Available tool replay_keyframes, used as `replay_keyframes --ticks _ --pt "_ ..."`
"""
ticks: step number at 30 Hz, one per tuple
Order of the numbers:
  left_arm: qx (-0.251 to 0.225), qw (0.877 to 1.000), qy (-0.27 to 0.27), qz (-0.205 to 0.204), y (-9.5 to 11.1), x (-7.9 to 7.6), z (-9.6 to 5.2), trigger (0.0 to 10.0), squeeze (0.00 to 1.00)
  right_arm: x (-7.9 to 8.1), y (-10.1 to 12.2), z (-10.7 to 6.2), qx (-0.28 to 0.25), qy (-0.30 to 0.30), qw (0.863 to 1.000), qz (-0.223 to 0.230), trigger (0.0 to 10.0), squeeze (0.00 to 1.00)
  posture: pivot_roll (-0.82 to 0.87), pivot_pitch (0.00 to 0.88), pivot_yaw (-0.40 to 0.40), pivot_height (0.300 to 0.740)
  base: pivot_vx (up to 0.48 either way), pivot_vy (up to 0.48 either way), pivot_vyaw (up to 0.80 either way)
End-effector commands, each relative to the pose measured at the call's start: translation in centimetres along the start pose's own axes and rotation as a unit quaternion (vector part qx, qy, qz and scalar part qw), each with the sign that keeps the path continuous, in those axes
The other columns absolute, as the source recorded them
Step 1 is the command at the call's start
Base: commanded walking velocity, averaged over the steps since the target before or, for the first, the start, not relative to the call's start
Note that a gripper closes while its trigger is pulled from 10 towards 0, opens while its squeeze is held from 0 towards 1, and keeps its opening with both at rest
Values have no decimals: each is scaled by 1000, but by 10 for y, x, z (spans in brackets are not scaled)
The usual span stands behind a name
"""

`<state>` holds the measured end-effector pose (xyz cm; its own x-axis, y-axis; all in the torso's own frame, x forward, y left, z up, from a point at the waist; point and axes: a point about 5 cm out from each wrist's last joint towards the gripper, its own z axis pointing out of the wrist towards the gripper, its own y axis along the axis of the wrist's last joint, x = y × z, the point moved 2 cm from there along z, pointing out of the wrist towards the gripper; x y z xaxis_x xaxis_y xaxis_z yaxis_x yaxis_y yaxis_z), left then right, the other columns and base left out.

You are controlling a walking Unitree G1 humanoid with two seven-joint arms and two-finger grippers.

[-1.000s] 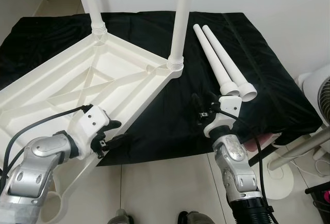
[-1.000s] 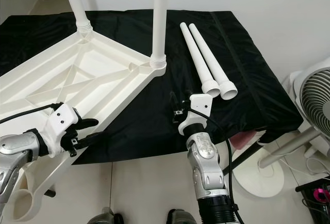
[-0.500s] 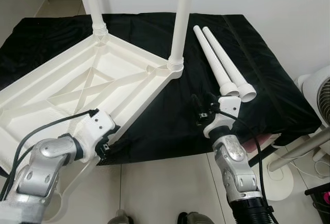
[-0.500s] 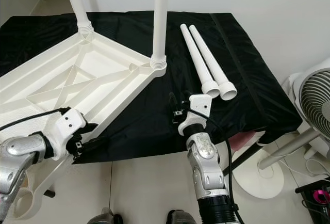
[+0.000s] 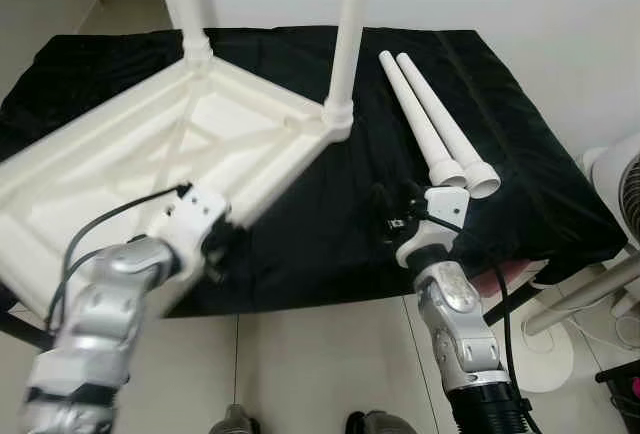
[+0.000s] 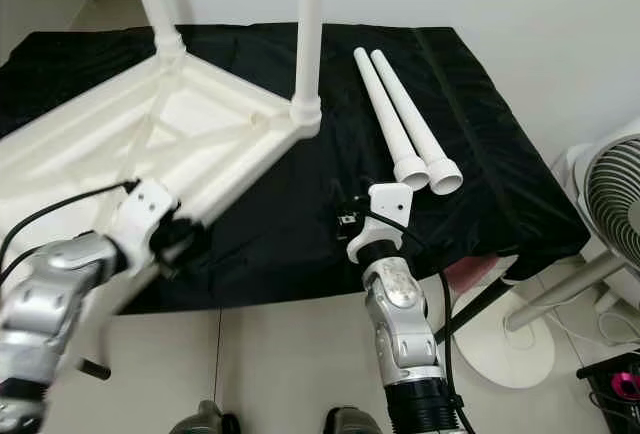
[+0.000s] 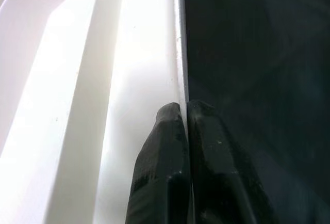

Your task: Building children table

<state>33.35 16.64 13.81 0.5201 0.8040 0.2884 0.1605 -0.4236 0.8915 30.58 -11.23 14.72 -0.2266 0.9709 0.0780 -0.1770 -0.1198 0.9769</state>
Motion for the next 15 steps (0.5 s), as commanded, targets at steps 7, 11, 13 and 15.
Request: replay_keyframes --ticks 7,11,13,15 --pt "-74 990 121 -20 43 17 14 10000 0 0 -2 -3 4 -8 1000 0 10000 0 -23 93 19 740 0 0 0" --pt "-102 990 84 -48 56 -2 20 10000 0 -2 -4 -5 6 -15 1000 1 10000 0 -26 98 26 740 0 0 0" --pt "-114 990 69 -41 59 -8 19 10000 1000 -1 -4 -5 6 -15 1000 1 10000 0 -25 102 31 740 0 0 0" --pt "-121 989 44 -76 61 -14 20 10000 1000 -1 -4 -5 7 -15 1000 2 10000 0 -24 102 32 740 0 0 0"
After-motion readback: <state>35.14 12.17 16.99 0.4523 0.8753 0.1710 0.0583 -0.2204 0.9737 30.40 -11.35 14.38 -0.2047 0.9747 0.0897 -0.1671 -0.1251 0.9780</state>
